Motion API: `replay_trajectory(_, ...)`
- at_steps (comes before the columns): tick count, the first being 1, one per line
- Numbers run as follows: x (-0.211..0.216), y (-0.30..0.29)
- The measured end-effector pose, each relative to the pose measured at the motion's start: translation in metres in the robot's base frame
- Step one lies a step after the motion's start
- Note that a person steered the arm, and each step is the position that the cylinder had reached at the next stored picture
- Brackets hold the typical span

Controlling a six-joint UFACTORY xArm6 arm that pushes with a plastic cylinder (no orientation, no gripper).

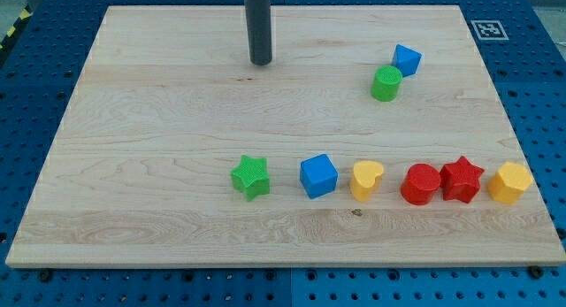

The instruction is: Push blue triangle to green circle

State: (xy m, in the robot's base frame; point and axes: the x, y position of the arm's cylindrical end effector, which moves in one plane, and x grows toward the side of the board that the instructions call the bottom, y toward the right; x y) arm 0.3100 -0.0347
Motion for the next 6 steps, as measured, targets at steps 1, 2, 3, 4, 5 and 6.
replay_trajectory(1, -0.002, 0.025)
replay_trajectory(2, -0.035, 0.085)
replay_trajectory(3, -0.063, 0.175)
replay_trajectory(4, -0.052, 0.245)
replay_trajectory(5, -0.036, 0.247)
replay_trajectory(6, 0.000, 0.243)
